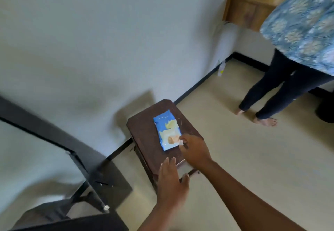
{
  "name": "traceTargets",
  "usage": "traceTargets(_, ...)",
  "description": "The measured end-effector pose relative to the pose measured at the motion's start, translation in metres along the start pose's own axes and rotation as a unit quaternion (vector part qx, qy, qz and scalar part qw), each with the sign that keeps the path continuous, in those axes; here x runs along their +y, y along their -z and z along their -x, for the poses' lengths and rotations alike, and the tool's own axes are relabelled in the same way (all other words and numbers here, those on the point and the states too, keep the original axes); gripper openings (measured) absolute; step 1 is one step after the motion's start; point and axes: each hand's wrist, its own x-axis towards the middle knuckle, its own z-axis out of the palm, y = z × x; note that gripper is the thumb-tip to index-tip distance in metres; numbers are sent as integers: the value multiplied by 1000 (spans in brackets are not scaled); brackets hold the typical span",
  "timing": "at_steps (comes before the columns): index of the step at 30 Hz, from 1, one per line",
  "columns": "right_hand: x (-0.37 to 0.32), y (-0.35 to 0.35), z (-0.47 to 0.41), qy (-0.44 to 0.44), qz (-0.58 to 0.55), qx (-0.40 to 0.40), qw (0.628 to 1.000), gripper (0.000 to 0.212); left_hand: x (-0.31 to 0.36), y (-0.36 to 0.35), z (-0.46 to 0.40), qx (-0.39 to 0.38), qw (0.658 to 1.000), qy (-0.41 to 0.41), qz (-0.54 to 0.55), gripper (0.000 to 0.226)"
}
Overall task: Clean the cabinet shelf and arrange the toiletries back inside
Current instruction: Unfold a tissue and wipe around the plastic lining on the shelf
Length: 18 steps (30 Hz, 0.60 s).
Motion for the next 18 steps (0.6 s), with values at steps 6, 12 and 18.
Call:
traceTargets(6, 20, -29, -97, 57, 23, -8, 998, 42, -16, -31, -63, -17, 986, -14, -164, 85)
traceTargets(12, 23, -48, -153, 121, 64, -9, 991, 46, -31, -35, -112, 6, 982, -32, -186, 93)
traceTargets(18, 23, -63, -180, 149, 102, -45, 983, 42, -38, -40, -135, -34, 981, -8, -190, 91)
